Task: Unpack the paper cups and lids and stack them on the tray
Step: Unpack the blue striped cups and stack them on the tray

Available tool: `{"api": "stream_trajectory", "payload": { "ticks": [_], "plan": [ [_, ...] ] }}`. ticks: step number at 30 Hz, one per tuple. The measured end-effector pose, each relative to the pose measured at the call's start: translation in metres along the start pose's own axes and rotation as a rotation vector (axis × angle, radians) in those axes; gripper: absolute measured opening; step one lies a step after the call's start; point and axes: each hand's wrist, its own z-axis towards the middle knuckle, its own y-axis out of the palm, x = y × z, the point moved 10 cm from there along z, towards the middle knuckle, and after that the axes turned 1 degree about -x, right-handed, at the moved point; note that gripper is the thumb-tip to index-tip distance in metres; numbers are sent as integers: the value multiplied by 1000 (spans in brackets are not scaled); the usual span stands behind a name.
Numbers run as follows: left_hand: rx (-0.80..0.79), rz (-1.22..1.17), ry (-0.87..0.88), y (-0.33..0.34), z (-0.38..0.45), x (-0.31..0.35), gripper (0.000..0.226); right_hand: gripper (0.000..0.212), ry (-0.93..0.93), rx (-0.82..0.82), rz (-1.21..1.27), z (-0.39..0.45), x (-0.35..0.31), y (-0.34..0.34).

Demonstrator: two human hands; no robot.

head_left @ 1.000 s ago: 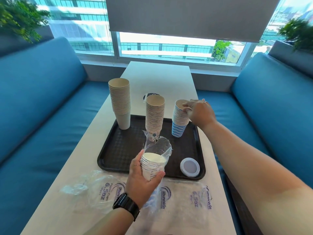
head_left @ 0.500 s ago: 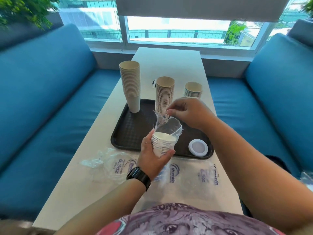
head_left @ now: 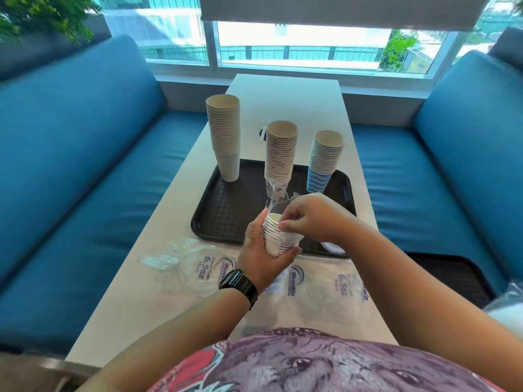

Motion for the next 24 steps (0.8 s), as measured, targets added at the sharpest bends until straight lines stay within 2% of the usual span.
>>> {"api": "stream_trajectory", "payload": {
  "ticks": [18, 24],
  "plan": [
    [25, -25, 16, 1, 2, -7, 98, 11, 10, 15, 48, 0, -5, -2],
    [50, -58, 9, 1, 2, -10, 94, 7, -9, 199, 63, -2, -2, -18]
  ]
}}
